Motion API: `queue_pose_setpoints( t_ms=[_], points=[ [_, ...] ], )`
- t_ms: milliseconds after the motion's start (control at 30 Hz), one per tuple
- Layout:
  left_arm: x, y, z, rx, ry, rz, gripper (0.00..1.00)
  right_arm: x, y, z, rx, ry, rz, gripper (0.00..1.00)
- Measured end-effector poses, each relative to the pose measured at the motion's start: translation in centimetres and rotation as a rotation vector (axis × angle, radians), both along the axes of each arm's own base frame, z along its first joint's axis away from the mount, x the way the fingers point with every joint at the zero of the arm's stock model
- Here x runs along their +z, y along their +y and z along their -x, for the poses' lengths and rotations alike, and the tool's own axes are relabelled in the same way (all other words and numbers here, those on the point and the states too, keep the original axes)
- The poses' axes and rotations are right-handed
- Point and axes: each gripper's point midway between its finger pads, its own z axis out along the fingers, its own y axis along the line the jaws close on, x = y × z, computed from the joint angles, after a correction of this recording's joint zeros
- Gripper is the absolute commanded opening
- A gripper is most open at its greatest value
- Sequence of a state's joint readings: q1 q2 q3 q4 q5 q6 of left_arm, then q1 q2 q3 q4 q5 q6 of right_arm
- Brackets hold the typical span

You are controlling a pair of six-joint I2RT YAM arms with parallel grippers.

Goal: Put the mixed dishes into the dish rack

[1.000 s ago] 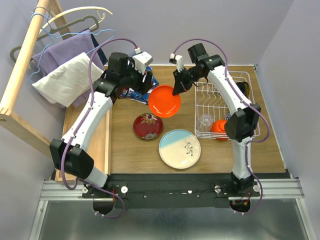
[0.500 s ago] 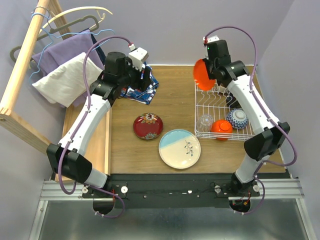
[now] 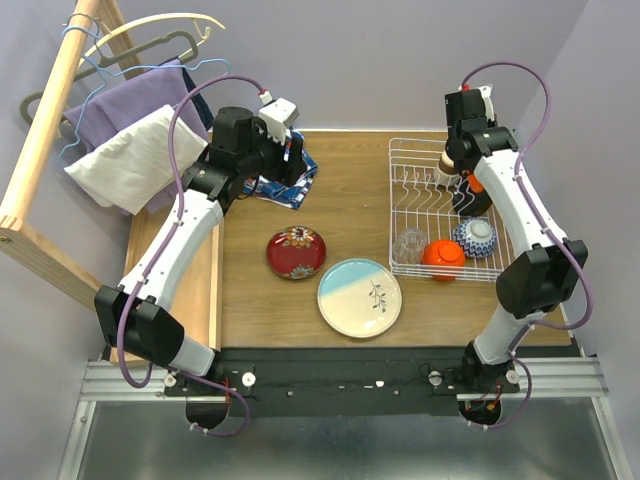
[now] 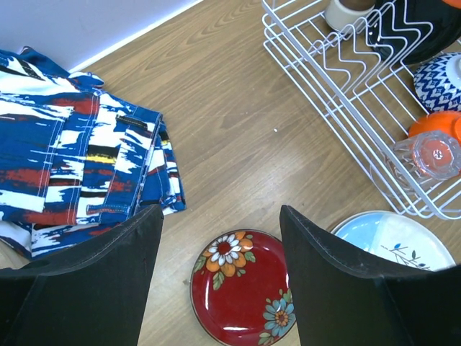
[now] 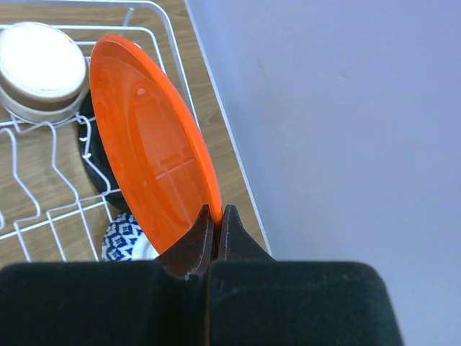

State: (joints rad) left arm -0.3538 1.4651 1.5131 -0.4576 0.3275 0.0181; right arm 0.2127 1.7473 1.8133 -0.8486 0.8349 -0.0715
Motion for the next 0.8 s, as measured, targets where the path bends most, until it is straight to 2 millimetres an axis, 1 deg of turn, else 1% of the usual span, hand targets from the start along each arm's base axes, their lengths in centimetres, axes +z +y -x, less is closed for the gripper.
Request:
queue_pose_setpoints(
  t_ms=[100,333,500,600,767,800],
  points=[
    [-0.1,-0.1,0.0,-0.003,0.002,0.004,0.75,-0.5,-0.4,0.1,-0.024,0.01,0.028,0.01],
    [-1.1,-0.1,0.2,-0.004,0.023,-0.002,0.75,-2.7,-1.2,-0.3,-0.053,0.07,0.067,0.01],
    [-1.4,-0.1,0.2,-0.004,0.03,-0.006,0.75,-4.7,-1.8,-1.0,-0.068,0.113,0.073,0.01],
    [-1.6,-0.1,0.2,-0.004,0.033,-0.007,0.75,-6.1,-1.6,-1.6,-0.06,0.139,0.062,0.01],
    [-2.1,-0.1,0.0,-0.004,0.041,-0.014,0.76,-7.8,-1.1,-2.1,-0.04,0.173,0.045,0.01],
    [-2.2,-0.1,0.0,-0.004,0.042,-0.016,0.76,-8.1,-1.0,-2.2,-0.038,0.178,0.041,0.04]
  ],
)
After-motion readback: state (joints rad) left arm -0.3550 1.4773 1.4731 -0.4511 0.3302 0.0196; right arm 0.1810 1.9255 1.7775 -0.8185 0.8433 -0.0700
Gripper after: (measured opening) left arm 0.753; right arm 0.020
